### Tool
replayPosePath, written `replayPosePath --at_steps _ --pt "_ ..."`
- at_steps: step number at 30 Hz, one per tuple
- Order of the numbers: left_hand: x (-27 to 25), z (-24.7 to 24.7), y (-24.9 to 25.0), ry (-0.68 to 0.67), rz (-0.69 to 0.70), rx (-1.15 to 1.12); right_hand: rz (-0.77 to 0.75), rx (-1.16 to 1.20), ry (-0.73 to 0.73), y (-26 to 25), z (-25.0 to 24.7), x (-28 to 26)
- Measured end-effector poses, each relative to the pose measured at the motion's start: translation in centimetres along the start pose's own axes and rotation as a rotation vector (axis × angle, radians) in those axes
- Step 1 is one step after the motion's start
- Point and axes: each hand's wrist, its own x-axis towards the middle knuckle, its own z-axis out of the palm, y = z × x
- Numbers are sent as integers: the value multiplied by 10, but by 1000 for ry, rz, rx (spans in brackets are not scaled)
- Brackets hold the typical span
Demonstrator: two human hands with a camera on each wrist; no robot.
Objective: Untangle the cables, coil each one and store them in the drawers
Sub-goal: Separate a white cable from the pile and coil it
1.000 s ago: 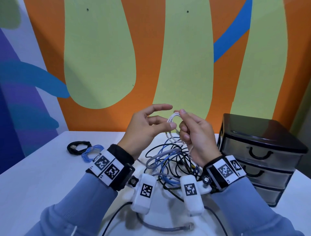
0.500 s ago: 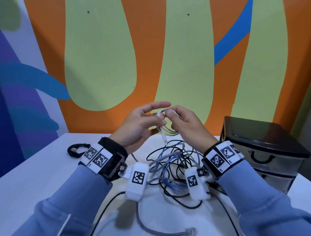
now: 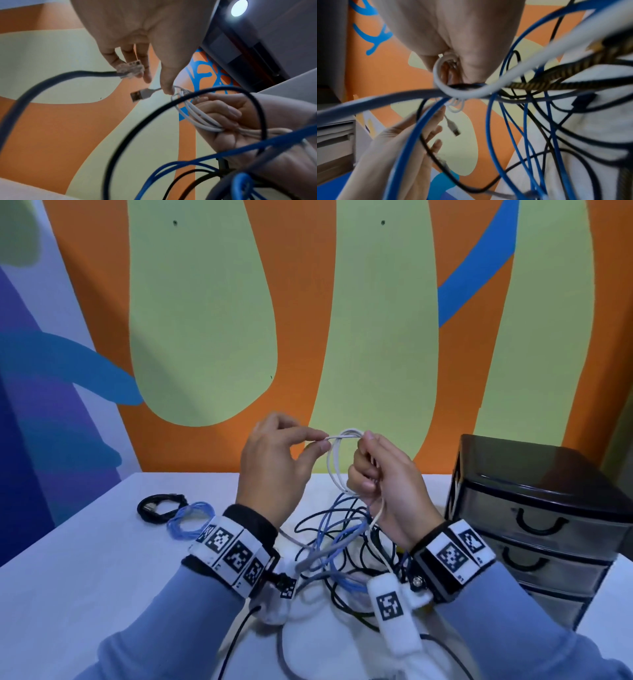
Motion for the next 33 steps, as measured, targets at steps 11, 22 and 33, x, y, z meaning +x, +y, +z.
replayPosePath --at_steps 11,22,33 --pt "-14 7 22 -212 -502 -680 -42 89 91 11 4 -2" --pt "-12 4 17 -189 -597 -837 -214 -518 175 18 -5 -4" --pt "-10 0 15 -225 -648 -960 -188 -427 108 12 -13 1"
